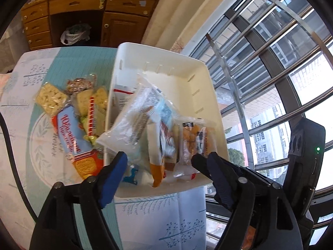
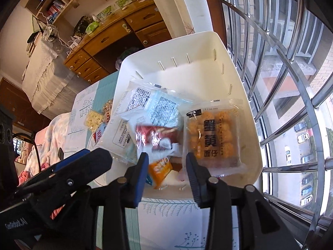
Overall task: Organize snacks
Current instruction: 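Open both tools over the tray and withdraw them from it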
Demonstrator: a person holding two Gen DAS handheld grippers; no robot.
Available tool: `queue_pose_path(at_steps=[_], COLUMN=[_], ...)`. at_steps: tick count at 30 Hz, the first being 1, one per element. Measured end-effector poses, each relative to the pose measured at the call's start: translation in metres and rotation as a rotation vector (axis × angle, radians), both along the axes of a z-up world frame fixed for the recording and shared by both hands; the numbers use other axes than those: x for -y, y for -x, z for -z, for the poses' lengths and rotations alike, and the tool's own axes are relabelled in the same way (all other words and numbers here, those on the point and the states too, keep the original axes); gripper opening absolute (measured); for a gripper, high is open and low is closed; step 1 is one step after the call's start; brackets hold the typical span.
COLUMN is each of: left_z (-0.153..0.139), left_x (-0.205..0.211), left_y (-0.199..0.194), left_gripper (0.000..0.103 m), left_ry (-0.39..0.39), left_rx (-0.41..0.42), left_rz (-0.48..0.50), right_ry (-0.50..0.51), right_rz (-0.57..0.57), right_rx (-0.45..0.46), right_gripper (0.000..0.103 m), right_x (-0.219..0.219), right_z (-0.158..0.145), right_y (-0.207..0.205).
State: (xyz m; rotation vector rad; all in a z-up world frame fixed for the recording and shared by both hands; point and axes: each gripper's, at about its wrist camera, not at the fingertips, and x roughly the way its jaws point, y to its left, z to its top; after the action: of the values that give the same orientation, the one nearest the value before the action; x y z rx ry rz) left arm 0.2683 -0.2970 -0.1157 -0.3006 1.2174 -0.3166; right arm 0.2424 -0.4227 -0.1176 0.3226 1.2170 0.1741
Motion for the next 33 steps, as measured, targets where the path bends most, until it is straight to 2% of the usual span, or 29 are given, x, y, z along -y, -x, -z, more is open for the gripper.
queue_pose_path(at_steps=[9,19,25,33], left_z=[-0.019,-0.040,-0.043,-0.052], left_x=[-0.032,-0.095,-0.137,-0.191], left_y=[0.018,0.046,0.061,0.074], left_gripper=[0.081,0.086,0.086,0.086], left_ry=[0.011,0.019,0.027,0.026], left_rx=[0.018,0.045,0.047,0.047], left_rz=[-0.049,-0.124,-0.145,-0.102], right_ry=[-0.015,-0.041,-0.027,0.007], right_rz=[-0.017,-0.031,-0.032,0.045], right_rx=[0.010,-0.002,0.003,0.017], right_gripper=[0.046,0.065,0.066,0.067], right_x=[-0.025,-0.067,-0.099,-0.137], right_z=[-0.016,-0.029,-0.035,-0.047], right_y=[0.010,0.022,0.030,0.044])
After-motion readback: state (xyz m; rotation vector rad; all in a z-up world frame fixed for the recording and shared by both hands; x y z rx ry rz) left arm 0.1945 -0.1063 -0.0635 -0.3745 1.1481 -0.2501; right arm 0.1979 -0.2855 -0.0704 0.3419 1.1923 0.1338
